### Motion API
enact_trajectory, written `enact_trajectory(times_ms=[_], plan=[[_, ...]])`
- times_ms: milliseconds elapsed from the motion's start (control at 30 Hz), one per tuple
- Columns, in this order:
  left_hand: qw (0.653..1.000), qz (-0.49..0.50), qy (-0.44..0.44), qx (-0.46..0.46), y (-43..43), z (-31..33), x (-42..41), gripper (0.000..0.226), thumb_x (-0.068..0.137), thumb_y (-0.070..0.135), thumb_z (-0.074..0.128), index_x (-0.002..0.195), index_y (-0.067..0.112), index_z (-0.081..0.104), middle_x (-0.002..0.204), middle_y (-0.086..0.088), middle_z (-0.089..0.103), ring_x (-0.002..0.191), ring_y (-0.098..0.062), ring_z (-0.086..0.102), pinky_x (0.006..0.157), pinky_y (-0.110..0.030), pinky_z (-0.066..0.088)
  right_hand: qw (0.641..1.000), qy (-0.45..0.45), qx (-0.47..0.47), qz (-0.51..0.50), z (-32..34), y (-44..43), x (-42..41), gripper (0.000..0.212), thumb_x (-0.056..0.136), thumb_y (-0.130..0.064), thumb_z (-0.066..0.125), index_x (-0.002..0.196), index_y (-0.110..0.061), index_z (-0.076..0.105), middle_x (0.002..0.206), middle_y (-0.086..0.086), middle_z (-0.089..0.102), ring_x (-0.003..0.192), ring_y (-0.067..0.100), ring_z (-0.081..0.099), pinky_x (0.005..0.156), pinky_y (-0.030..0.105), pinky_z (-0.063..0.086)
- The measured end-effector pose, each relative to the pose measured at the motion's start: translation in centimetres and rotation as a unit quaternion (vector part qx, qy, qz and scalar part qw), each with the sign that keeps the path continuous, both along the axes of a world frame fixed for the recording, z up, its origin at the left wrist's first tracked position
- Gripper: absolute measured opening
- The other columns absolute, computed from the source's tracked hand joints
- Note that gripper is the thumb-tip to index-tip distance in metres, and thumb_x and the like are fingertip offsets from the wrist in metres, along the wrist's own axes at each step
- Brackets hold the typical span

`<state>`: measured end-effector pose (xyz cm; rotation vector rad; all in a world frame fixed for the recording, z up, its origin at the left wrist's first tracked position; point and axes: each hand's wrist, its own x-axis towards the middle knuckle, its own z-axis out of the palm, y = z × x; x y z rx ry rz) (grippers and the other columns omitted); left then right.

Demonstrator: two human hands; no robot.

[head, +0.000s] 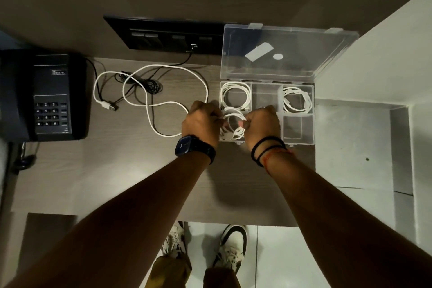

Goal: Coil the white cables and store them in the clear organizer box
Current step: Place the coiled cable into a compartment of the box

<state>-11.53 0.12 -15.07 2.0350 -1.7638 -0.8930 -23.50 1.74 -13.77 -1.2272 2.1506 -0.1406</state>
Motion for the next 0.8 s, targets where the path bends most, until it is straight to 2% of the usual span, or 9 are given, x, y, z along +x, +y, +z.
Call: enact_trajectory(times_ms=[100,200,333,433,567,667,800], plan=[[0.998,-0.069,-0.005,-0.014,0.1,0.0,0.4,0.010,0.076,0.018,0.073,0.086,0.018,0.075,0.100,-0.006,0.066,0.082,-0.030,0.064,0.069,-0.035,0.053,0.999,0.037,0.030,0.017,-0.5,0.2,0.0,0.023,0.091,-0.018,0.056,0.099,0.001,0.068,0.128,0.020,0.041,0.112,0.041,0.049,0.098,0.042,0.043],[0.989,-0.141,-0.031,-0.039,0.3,-0.1,0.9,0.014,0.081,0.021,0.069,0.092,0.018,0.075,0.104,-0.008,0.066,0.092,-0.032,0.062,0.071,-0.039,0.053,0.996,0.066,0.034,0.043,-0.8,0.3,0.2,0.024,0.092,-0.018,0.056,0.103,0.001,0.066,0.128,0.020,0.041,0.111,0.041,0.050,0.095,0.043,0.045],[0.955,-0.250,-0.144,-0.071,0.9,-0.2,1.2,0.021,0.086,0.020,0.063,0.105,0.025,0.069,0.113,-0.007,0.058,0.105,-0.032,0.050,0.073,-0.043,0.054,0.993,0.082,0.039,0.079,-0.8,0.4,0.6,0.023,0.092,-0.012,0.056,0.109,0.000,0.063,0.128,0.020,0.045,0.109,0.039,0.054,0.093,0.043,0.047],[0.923,-0.314,-0.208,-0.079,0.9,-0.3,1.3,0.029,0.085,0.025,0.061,0.114,0.027,0.062,0.121,-0.008,0.051,0.109,-0.032,0.045,0.084,-0.048,0.049,0.987,0.096,0.041,0.123,-0.7,0.7,0.8,0.023,0.090,-0.006,0.056,0.111,-0.002,0.063,0.129,0.019,0.042,0.108,0.038,0.055,0.093,0.043,0.048],[0.919,-0.325,-0.207,-0.084,0.6,0.0,1.3,0.024,0.086,0.023,0.060,0.110,0.022,0.065,0.118,-0.009,0.052,0.107,-0.033,0.047,0.085,-0.046,0.046,0.987,0.105,0.012,0.119,-0.8,1.1,0.4,0.022,0.093,-0.012,0.052,0.107,-0.002,0.066,0.126,0.018,0.046,0.104,0.036,0.058,0.088,0.040,0.050],[0.925,-0.318,-0.175,-0.110,0.6,0.1,1.3,0.026,0.085,0.022,0.061,0.111,0.019,0.064,0.115,-0.010,0.057,0.103,-0.033,0.052,0.083,-0.045,0.047,0.981,0.136,0.020,0.135,-1.0,1.2,0.6,0.022,0.091,-0.005,0.050,0.106,-0.002,0.066,0.124,0.018,0.047,0.104,0.036,0.057,0.085,0.041,0.050],[0.925,-0.311,-0.173,-0.129,1.2,-0.2,1.6,0.031,0.082,0.018,0.067,0.113,0.020,0.065,0.115,-0.009,0.061,0.100,-0.034,0.055,0.080,-0.045,0.048,0.977,0.154,0.014,0.143,-1.4,1.2,0.7,0.022,0.089,-0.001,0.051,0.106,0.000,0.065,0.125,0.018,0.046,0.105,0.036,0.056,0.085,0.042,0.051]])
